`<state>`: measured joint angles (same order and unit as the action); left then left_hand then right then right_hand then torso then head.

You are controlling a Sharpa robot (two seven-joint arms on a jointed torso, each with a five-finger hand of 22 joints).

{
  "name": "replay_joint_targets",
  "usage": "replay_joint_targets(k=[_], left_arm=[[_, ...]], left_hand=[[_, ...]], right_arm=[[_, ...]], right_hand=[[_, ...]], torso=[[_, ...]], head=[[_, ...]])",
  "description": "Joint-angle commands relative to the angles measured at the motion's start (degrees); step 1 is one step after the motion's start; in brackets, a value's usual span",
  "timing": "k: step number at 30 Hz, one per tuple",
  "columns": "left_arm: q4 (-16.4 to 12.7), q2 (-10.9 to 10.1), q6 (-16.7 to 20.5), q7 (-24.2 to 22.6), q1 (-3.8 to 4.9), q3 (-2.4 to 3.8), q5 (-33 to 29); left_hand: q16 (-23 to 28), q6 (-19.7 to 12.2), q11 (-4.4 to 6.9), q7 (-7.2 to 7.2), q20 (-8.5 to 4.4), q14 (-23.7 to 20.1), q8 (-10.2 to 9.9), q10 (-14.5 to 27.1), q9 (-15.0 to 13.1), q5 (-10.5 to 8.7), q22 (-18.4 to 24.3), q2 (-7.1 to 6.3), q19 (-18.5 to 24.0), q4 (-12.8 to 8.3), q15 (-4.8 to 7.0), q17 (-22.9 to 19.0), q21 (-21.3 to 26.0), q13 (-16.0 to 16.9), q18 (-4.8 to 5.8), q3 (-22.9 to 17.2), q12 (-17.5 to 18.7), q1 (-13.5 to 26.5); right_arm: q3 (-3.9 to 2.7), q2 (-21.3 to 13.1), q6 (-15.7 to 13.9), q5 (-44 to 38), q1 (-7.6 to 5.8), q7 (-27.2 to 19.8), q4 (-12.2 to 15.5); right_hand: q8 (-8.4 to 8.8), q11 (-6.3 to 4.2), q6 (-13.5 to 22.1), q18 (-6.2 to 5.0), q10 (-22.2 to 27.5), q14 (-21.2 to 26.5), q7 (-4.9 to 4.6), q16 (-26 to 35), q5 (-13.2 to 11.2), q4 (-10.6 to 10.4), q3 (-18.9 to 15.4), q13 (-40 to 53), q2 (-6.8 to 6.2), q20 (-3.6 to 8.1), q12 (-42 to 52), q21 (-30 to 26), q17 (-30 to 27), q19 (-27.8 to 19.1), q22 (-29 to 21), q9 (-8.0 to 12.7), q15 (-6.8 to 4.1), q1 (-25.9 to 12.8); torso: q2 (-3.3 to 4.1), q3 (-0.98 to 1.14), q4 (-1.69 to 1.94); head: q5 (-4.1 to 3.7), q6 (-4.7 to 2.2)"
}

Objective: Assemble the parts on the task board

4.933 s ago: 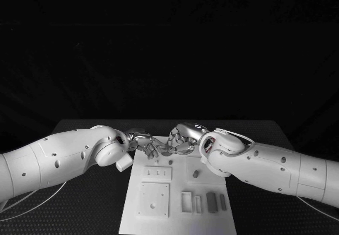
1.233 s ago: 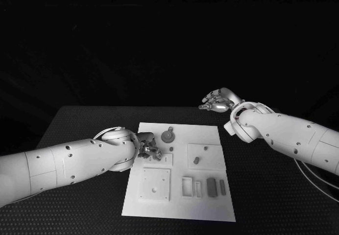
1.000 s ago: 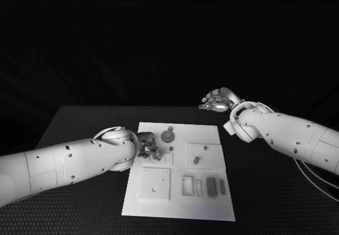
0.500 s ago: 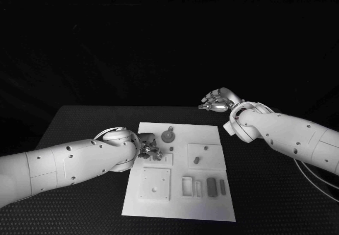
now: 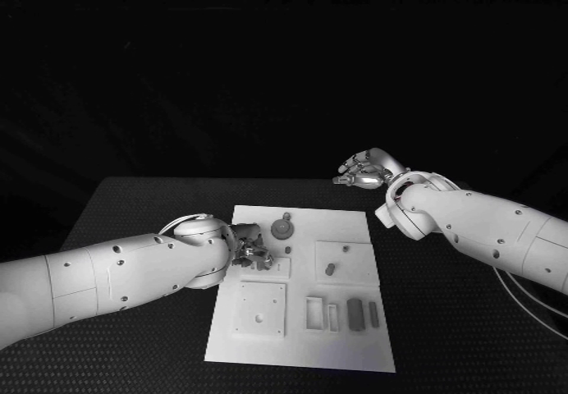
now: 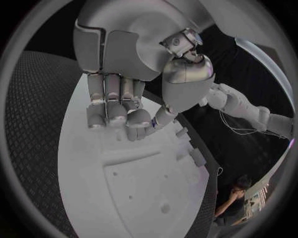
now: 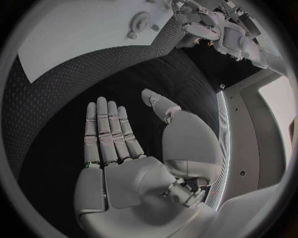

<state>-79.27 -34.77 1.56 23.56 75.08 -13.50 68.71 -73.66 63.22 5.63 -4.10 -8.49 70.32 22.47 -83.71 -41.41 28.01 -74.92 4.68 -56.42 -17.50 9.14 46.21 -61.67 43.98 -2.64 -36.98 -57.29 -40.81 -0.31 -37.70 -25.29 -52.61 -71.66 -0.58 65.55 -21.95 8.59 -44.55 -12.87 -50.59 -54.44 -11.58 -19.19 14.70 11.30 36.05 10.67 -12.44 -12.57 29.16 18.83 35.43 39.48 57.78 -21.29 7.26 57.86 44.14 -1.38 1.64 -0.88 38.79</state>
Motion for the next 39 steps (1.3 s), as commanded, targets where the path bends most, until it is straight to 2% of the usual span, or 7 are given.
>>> replay_joint_targets(k=[1,6,11,17,29,35,39], left_arm=[[-0.1,0.3,-1.2,-0.1,-0.24,-0.12,-1.0],[0.4,0.5,-1.3,0.0,-0.24,-0.10,-1.8],[1.0,0.8,-3.0,0.5,-0.23,-0.08,-3.1],[1.5,1.1,-4.9,0.8,-0.22,-0.04,-4.8],[2.3,1.5,-6.4,0.8,-0.17,0.07,-6.8],[2.4,1.4,-6.4,0.8,-0.14,0.53,-6.9],[2.5,1.4,-6.6,0.8,-0.05,0.62,-7.4]], left_hand=[[-0.4,9.6,2.48,5.88,-6.85,1.8,0.3,2.1,0.0,0.35,-1.0,0.85,-0.2,1.0,1.62,-0.1,-0.5,-0.1,-0.96,-4.7,-0.4,0.3],[-0.6,9.6,2.50,5.90,-6.86,1.9,0.5,2.2,0.1,0.28,-1.0,1.25,-0.2,1.0,1.60,-0.3,-0.6,-0.2,-0.97,-4.9,-0.7,0.9],[-0.7,9.5,2.50,5.91,-6.87,1.8,0.6,2.3,0.1,0.06,-1.0,1.45,-0.2,1.0,1.60,-0.5,-0.6,-0.4,-1.00,-5.0,-0.9,1.4],[-0.8,9.5,2.51,5.91,-6.88,1.8,0.6,2.3,0.2,0.04,-1.0,1.39,-0.2,0.9,1.60,-0.6,-0.7,-0.4,-1.03,-5.2,-1.0,1.5],[-0.8,9.4,2.52,5.92,-6.91,1.7,0.7,2.4,0.2,0.07,-1.0,1.23,-0.1,0.9,1.59,-0.7,-0.7,-0.5,-1.08,-5.5,-1.1,1.4],[-0.9,9.4,2.52,5.93,-6.91,1.7,0.8,2.4,0.2,0.04,-1.0,1.13,-0.1,0.9,1.59,-0.7,-0.7,-0.6,-1.10,-5.6,-1.1,1.3],[-0.9,9.3,2.53,5.93,-6.92,1.7,0.8,2.4,0.2,-0.06,-1.0,1.03,-0.1,0.9,1.59,-0.8,-0.8,-0.7,-1.11,-5.7,-1.2,1.2]], right_arm=[[-0.02,0.1,1.0,0.1,0.04,-0.3,-0.1],[-0.02,0.3,1.1,0.1,0.08,-0.3,-0.1],[-0.02,0.4,1.1,0.1,0.11,-0.3,-0.2],[-0.02,0.4,1.4,0.1,0.14,-0.2,-0.4],[-0.02,0.6,1.6,0.1,0.22,0.0,-0.6],[-0.02,0.7,1.7,0.1,0.32,0.0,-0.8],[-0.02,0.7,1.7,0.1,0.39,0.0,-0.9]], right_hand=[[-0.21,0.14,0.4,-0.49,-0.3,0.6,0.02,0.2,0.2,0.0,-0.4,-0.1,0.23,-0.01,-0.4,-0.3,-0.1,-0.4,0.1,0.1,0.07,0.2],[-0.22,0.17,0.5,-0.47,-0.2,0.7,0.03,0.3,0.2,0.1,-0.5,-0.3,0.24,-0.04,-0.5,-0.4,-0.1,-0.5,0.1,0.1,0.13,0.3],[-0.24,0.18,0.5,-0.45,-0.2,0.8,0.03,0.3,0.3,0.1,-0.5,-0.4,0.27,-0.06,-0.5,-0.4,-0.1,-0.6,0.2,0.1,0.17,0.3],[-0.25,0.20,0.5,-0.44,-0.2,0.9,0.03,0.4,0.3,0.1,-0.5,-0.5,0.28,-0.08,-0.5,-0.5,-0.2,-0.7,0.2,0.2,0.20,0.4],[-0.29,0.23,0.4,-0.40,-0.2,1.1,0.05,0.5,0.3,0.2,-0.6,-0.7,0.35,-0.13,-0.6,-0.7,-0.3,-0.9,0.3,0.3,0.31,0.6],[-0.29,0.25,0.5,-0.38,-0.2,1.3,0.07,0.5,0.3,0.2,-0.6,-0.9,0.40,-0.15,-0.6,-0.8,-0.3,-1.0,0.3,0.3,0.34,0.6],[-0.30,0.26,0.5,-0.36,-0.2,1.3,0.08,0.5,0.3,0.2,-0.6,-0.9,0.42,-0.17,-0.6,-0.8,-0.3,-1.1,0.3,0.3,0.36,0.7]], torso=[[0.01,0.00,0.02],[0.03,-0.01,0.01],[0.02,0.00,-0.03],[0.00,0.05,-0.05],[0.01,0.06,-0.03],[0.00,0.02,-0.01],[-0.01,0.01,0.02]], head=[[-0.01,0.03],[0.04,0.06],[0.10,0.05],[0.21,0.06],[0.12,0.05],[0.06,-0.08],[0.08,-0.13]])
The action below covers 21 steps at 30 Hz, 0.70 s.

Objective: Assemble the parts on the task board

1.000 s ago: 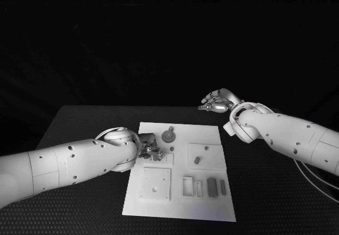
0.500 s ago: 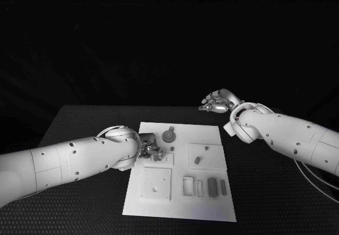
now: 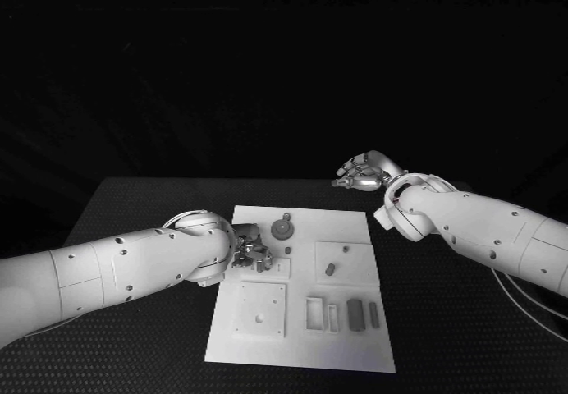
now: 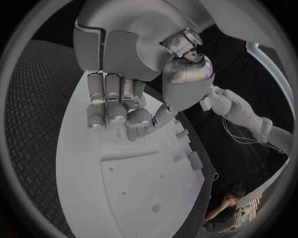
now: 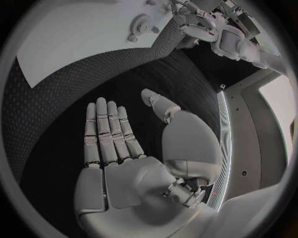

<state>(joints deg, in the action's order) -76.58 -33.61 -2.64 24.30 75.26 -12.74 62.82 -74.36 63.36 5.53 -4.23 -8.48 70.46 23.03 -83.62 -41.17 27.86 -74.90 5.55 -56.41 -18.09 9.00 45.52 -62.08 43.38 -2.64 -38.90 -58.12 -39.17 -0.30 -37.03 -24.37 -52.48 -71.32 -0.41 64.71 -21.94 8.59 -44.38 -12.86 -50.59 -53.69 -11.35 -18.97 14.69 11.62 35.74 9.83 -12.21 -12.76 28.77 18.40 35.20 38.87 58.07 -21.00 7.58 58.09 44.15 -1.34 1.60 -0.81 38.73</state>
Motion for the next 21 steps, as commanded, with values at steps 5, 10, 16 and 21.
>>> replay_joint_targets(k=[5,10,16,21], left_arm=[[0.2,0.5,-3.0,0.1,0.00,-0.05,-2.7],[0.7,0.9,-4.5,0.3,0.56,0.09,-4.4],[1.7,1.5,-7.7,1.1,1.05,0.14,-6.2],[2.5,1.9,-9.8,1.6,1.13,0.14,-6.8]], left_hand=[[-0.2,9.2,2.63,6.07,-6.92,1.6,0.2,2.3,0.0,0.09,-1.0,0.15,-0.1,1.5,1.72,-0.1,-0.3,-0.1,-1.11,-3.8,-0.3,-0.4],[-0.2,9.1,2.62,6.06,-6.93,1.5,0.3,2.3,0.0,-0.25,-1.0,0.06,-0.1,1.5,1.72,-0.2,-0.4,-0.2,-1.13,-3.9,-0.4,-0.6],[-0.2,9.0,2.61,6.04,-6.92,1.5,0.3,2.4,0.1,-0.40,-1.0,0.03,-0.1,1.6,1.70,-0.2,-0.4,-0.3,-1.13,-3.9,-0.4,-0.7],[-0.2,8.9,2.57,6.01,-6.89,1.4,0.3,2.4,0.1,-0.51,-1.0,0.03,0.0,1.6,1.68,-0.3,-0.4,-0.3,-1.11,-4.0,-0.4,-0.7]], right_arm=[[-0.03,0.2,0.9,0.0,0.06,-0.1,-0.1],[-0.03,0.3,0.9,0.0,0.09,-0.1,-0.3],[-0.03,0.4,1.1,0.0,0.09,-0.1,-0.4],[-0.03,0.5,1.1,0.0,0.10,-0.1,-0.5]], right_hand=[[-0.30,0.26,0.3,-0.37,-0.2,0.6,-0.15,0.3,0.3,-0.1,-0.3,-0.1,0.19,0.03,-0.3,-0.4,-0.1,-0.5,0.1,0.1,0.04,0.4],[-0.31,0.27,0.3,-0.36,-0.2,0.6,-0.14,0.4,0.3,0.0,-0.3,-0.2,0.24,0.01,-0.3,-0.4,-0.1,-0.6,0.1,0.1,0.07,0.5],[-0.31,0.28,0.3,-0.35,-0.2,0.7,-0.15,0.4,0.3,0.0,-0.3,-0.2,0.26,0.00,-0.3,-0.5,-0.1,-0.6,0.1,0.1,0.09,0.5],[-0.31,0.29,0.3,-0.34,-0.2,0.8,-0.15,0.4,0.3,0.0,-0.3,-0.3,0.26,-0.01,-0.3,-0.5,-0.1,-0.7,0.1,0.1,0.11,0.5]], torso=[[0.01,-0.04,0.05],[0.04,-0.08,-0.01],[0.01,-0.02,0.01],[0.02,0.00,0.02]], head=[[-0.05,-0.18],[-0.08,-0.17],[-0.08,-0.05],[-0.09,0.02]])
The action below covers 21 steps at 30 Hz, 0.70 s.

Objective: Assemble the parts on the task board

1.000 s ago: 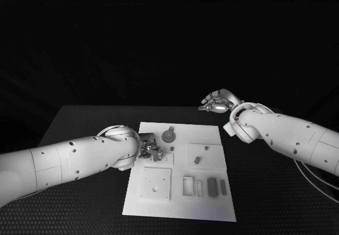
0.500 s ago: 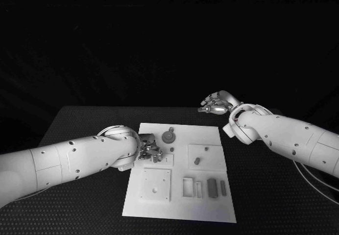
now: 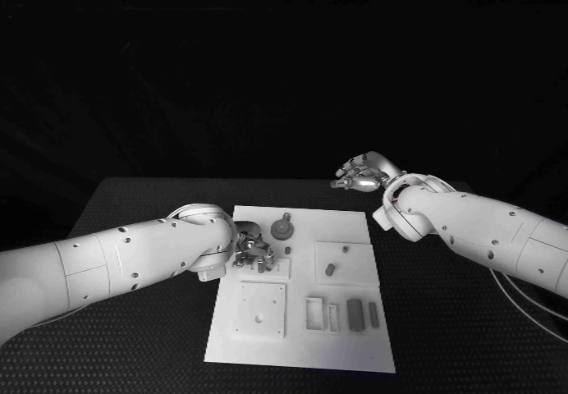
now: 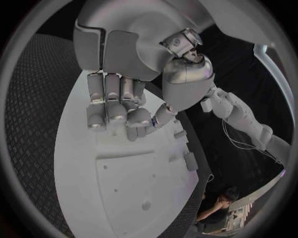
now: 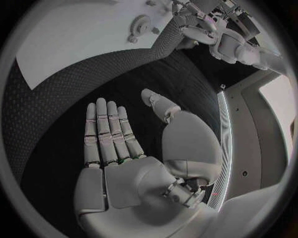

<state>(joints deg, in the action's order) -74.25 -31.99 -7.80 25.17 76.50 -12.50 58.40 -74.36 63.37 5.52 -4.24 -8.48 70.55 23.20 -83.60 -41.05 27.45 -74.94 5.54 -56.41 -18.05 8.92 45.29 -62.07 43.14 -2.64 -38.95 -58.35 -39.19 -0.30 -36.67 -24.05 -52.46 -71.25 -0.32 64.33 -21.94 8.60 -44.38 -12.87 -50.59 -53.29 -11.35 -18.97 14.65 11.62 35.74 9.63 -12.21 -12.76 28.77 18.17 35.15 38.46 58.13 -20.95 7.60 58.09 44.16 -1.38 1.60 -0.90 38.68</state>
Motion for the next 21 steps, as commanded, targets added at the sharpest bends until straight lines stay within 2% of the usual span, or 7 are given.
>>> replay_joint_targets(k=[1,21], left_arm=[[0.3,0.4,-4.7,0.7,-0.10,-0.10,-2.4],[3.0,1.3,-4.9,0.9,0.31,-0.08,-2.7]], left_hand=[[-0.2,8.9,2.58,6.00,-6.88,1.3,0.2,2.4,0.0,-0.12,-1.0,0.05,0.0,1.6,1.76,-0.1,-0.4,-0.1,-1.10,-3.9,-0.2,-0.7],[-0.3,8.8,2.55,5.98,-6.84,1.2,0.2,2.4,0.0,-0.20,-1.0,0.15,0.1,1.6,1.72,-0.2,-0.4,-0.3,-1.07,-3.9,-0.3,-0.8]], right_arm=[[-0.03,0.2,0.8,0.0,0.04,-0.1,-0.1],[-0.02,0.3,0.8,0.0,0.24,-0.2,-0.3]], right_hand=[[-0.32,0.29,0.3,-0.33,-0.2,0.4,-0.15,0.4,0.3,0.0,-0.3,-0.1,0.25,-0.02,-0.3,-0.3,-0.1,-0.3,0.1,0.1,0.10,0.5],[-0.34,0.31,0.3,-0.32,-0.2,0.5,-0.14,0.4,0.3,0.1,-0.3,-0.3,0.33,-0.05,-0.3,-0.4,-0.1,-0.4,0.2,0.1,0.15,0.7]], torso=[[0.01,0.03,0.05],[-0.01,-0.01,0.07]], head=[[-0.01,0.08],[0.01,0.23]])
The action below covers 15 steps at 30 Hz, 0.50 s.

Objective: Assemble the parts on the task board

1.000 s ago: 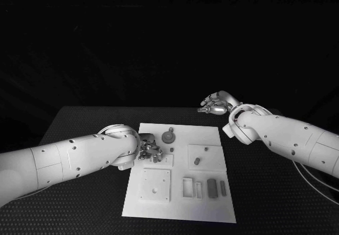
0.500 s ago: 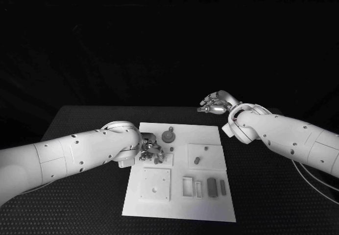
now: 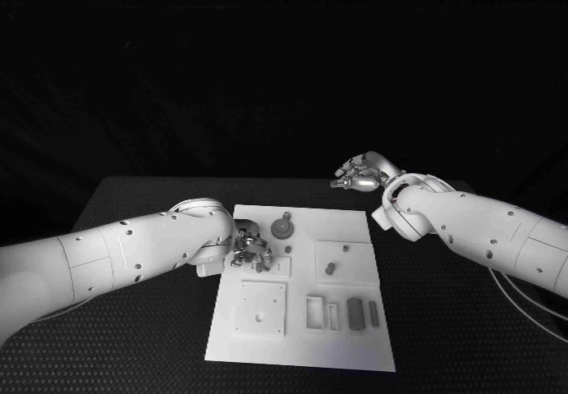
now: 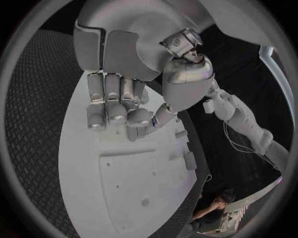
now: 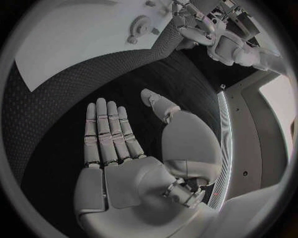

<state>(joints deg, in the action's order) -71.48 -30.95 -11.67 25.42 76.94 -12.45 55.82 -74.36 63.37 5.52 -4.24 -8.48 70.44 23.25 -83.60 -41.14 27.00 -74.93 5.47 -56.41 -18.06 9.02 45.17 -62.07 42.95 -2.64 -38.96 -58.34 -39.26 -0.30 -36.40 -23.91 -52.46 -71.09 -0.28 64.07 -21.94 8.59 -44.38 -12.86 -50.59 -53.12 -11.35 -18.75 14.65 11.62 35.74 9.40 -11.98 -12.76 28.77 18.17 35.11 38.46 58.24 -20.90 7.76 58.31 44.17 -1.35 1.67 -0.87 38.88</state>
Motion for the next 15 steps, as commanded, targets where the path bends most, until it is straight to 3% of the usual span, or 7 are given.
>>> replay_joint_targets(k=[1,15], left_arm=[[0.3,0.3,-0.9,0.7,-0.12,-0.12,-0.2],[1.4,1.3,-1.4,1.0,0.07,0.03,0.4]], left_hand=[[-0.3,8.8,2.55,5.98,-6.84,1.3,0.2,2.4,0.1,0.25,-1.0,0.22,0.1,1.6,1.61,-0.1,-0.4,-0.1,-1.07,-3.9,-0.3,-0.7],[-0.3,8.8,2.55,5.98,-6.83,1.3,0.2,2.4,0.1,0.18,-1.0,0.22,0.1,1.6,1.61,-0.1,-0.4,-0.2,-1.07,-3.9,-0.3,-0.7]], right_arm=[[-0.02,0.1,0.6,0.0,0.08,-0.2,0.0],[-0.02,0.2,0.7,0.0,0.18,-0.2,-0.1]], right_hand=[[-0.34,0.31,0.3,-0.32,-0.2,0.3,-0.14,0.2,0.3,0.1,-0.3,-0.1,0.10,-0.05,-0.3,-0.4,-0.1,-0.4,0.1,0.1,-0.01,0.4],[-0.36,0.31,0.3,-0.31,-0.2,0.4,-0.14,0.2,0.3,0.1,-0.4,-0.2,0.12,-0.07,-0.3,-0.4,-0.1,-0.5,0.1,0.1,0.02,0.5]], torso=[[-0.01,-0.05,0.00],[-0.03,-0.01,-0.01]], head=[[-0.01,0.04],[-0.07,0.21]])
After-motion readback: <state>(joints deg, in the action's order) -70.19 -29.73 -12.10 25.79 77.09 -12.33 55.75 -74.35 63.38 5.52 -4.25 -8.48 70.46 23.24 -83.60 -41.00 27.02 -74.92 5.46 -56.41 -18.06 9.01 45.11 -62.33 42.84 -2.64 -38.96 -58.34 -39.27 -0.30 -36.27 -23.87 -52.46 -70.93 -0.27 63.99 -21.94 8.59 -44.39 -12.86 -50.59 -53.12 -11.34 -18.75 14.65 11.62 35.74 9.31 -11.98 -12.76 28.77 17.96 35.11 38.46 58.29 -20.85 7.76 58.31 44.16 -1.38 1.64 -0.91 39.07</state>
